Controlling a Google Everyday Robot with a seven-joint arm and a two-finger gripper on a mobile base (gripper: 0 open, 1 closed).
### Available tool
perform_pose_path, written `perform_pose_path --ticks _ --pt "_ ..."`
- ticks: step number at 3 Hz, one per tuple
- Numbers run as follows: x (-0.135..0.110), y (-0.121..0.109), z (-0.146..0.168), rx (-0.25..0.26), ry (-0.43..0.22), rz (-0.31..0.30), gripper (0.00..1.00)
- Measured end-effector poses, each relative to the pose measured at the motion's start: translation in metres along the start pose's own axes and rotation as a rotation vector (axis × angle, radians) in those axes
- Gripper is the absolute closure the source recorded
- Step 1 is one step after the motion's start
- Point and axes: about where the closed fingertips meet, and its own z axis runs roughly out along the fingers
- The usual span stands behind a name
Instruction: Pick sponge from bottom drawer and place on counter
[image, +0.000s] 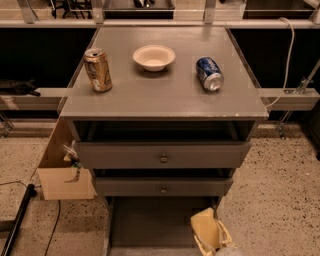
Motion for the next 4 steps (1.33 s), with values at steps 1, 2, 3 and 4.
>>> perform_pose_path --ticks 1,2,3,4 --pt "-0.062 -0.008 -0.020 0.048 -0.099 -0.077 1.00" --pt "-0.136 -0.023 -0.045 0.113 -0.187 -0.184 1.00" --pt "-0.150 -0.024 -0.054 0.124 -0.183 -0.229 1.00" --pt "-0.148 -0.023 -0.053 0.121 -0.183 -0.224 1.00"
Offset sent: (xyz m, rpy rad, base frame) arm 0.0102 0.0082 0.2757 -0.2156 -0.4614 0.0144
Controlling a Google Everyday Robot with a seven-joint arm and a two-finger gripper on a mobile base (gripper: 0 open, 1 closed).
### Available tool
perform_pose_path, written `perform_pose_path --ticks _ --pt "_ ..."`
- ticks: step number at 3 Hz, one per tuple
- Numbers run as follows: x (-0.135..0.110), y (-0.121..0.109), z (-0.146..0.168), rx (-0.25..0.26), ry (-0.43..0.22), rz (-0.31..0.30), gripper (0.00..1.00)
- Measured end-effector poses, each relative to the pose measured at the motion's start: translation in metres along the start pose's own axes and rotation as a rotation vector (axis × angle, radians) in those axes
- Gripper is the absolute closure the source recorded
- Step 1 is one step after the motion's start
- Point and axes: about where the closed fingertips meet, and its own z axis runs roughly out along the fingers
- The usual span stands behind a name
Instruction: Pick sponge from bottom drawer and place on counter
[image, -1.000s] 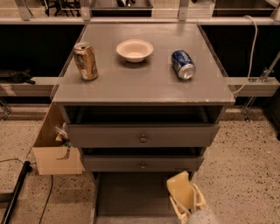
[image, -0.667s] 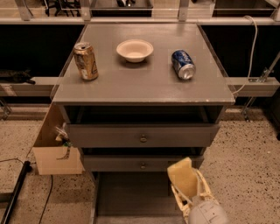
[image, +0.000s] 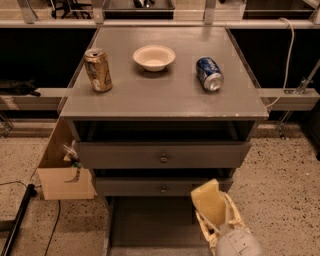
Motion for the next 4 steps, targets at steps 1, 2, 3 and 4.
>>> perform_pose_path --ticks 1,2,3,4 --pt "-0.030 -0.019 0.001 0.037 -0.050 -0.057 1.00" --pt "-0.066 -0.052 0.010 0.086 -0.078 -0.152 1.00" --pt "-0.081 -0.084 0.023 0.116 -0.071 -0.216 1.00" --pt "-0.086 -0.090 0.025 0.123 -0.072 -0.229 1.00"
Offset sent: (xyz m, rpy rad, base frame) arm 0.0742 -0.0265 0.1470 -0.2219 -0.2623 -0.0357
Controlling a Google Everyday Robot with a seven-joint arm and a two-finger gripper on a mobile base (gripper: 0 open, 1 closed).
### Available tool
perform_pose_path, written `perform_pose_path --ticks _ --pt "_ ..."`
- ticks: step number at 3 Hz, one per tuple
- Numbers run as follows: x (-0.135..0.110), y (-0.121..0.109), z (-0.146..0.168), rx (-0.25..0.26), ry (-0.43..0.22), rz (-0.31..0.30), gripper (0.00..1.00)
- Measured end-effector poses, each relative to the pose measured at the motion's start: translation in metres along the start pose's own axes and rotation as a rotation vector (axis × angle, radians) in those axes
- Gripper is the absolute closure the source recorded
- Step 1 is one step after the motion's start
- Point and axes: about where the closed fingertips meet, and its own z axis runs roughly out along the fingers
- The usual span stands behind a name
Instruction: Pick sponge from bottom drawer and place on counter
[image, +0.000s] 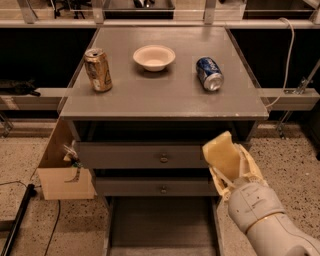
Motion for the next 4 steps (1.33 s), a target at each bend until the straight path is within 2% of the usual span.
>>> perform_pose_path --ticks 1,2,3,4 --pt "-0.003 0.000 0.001 -0.002 -0.007 -0.015 1.00" --pt "-0.021 -0.016 0.012 0.020 -0.040 -0.067 1.00" --pt "-0.047 -0.047 0.038 0.051 -0.078 -0.155 1.00" --pt "-0.056 -0.070 0.069 0.058 -0.086 -0.213 1.00"
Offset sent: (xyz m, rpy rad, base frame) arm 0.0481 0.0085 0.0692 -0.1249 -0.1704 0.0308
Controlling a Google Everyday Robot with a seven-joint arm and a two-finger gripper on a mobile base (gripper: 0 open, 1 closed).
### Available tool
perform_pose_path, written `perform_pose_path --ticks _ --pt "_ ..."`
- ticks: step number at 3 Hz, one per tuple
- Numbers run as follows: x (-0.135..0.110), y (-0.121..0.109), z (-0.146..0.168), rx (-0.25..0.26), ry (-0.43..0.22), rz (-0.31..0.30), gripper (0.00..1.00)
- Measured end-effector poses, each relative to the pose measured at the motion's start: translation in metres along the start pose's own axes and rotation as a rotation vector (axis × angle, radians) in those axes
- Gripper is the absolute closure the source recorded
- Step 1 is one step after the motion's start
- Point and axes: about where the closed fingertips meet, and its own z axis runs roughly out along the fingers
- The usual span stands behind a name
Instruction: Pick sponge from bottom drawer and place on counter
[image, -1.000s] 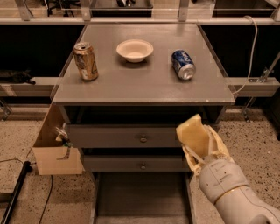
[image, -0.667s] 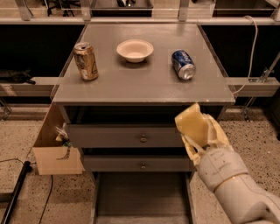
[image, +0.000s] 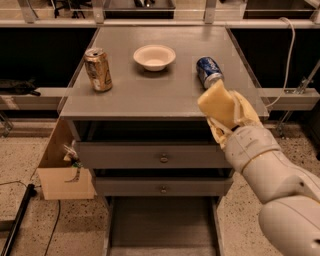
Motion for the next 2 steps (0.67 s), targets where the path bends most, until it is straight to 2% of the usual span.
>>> perform_pose_path --ticks 1,2 --pt "-0.008 -0.004 0.008 0.001 -0.013 -0.039 1.00" --pt "-0.020 -0.007 0.013 -0.006 -0.049 -0.019 1.00"
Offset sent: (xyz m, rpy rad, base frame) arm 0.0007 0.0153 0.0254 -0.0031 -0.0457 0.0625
